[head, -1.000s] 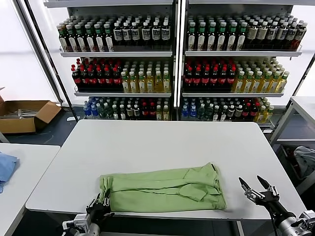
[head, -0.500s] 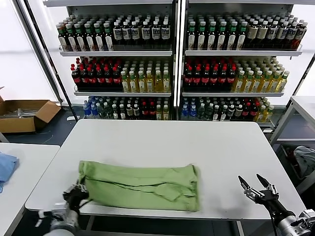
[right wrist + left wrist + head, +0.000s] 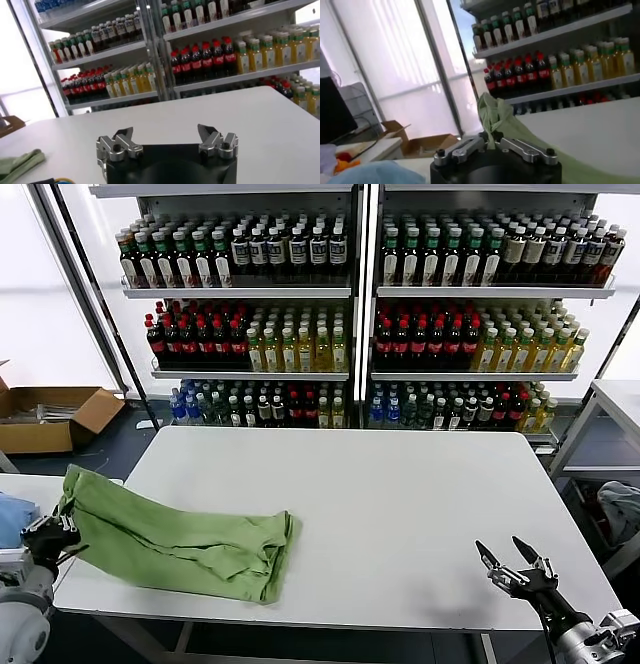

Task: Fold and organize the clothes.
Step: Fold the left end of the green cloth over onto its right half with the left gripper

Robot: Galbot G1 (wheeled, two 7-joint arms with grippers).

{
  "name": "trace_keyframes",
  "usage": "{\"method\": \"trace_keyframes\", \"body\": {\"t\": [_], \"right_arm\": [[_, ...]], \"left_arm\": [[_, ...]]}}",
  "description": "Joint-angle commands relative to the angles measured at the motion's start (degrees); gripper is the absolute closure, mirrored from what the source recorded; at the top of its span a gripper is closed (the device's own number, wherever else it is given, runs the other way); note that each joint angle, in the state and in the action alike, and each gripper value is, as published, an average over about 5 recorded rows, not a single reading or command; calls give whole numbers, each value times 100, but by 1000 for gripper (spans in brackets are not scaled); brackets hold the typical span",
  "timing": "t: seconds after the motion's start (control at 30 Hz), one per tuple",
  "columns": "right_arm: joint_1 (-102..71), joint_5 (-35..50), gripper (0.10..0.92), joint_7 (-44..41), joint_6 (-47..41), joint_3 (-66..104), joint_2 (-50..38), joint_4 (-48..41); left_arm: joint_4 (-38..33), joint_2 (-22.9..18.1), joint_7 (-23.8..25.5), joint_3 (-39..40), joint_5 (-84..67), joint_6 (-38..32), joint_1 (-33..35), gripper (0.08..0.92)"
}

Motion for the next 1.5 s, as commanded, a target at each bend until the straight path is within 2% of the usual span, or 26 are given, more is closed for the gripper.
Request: {"method": "trace_keyframes", "body": {"t": [0.03,0.2,0.37,0.57,0.83,1.03,1.27,1.37,1.5], "right_arm": [[-63,-26,203,-3,6,-10,29,61],[-94,-66,203,-12,3,-5,72,81],[-182,-109,203,-27,7,-27,124,115],[-248,-145,203,-34,-8,-44,189,195],[-255,-187,203,-26,-24,4,225,199],[-223,-189,203,-18,-24,49,229,167],[-152,-201,203,-11,-27,-5,250,126],[-126,-217,203,-8,-29,-36,252,111],[-97,-219,203,-5,-35,-36,239,108]], "left_arm": [[-1231,-205,-68,1094,272,239,-407,900],[-1523,-447,-92,2228,731,323,-511,900],[-1570,-615,-128,2831,773,436,-505,900],[-992,-877,-50,3460,1027,451,-733,900],[-352,-1624,18,4168,1218,610,-1066,900],[-453,-1808,62,4357,1322,640,-860,900],[-682,-1792,10,4245,1334,702,-744,885],[-995,-1708,-1,4161,1244,728,-675,823],[-1787,-1475,2,3812,501,957,-399,712]]}}
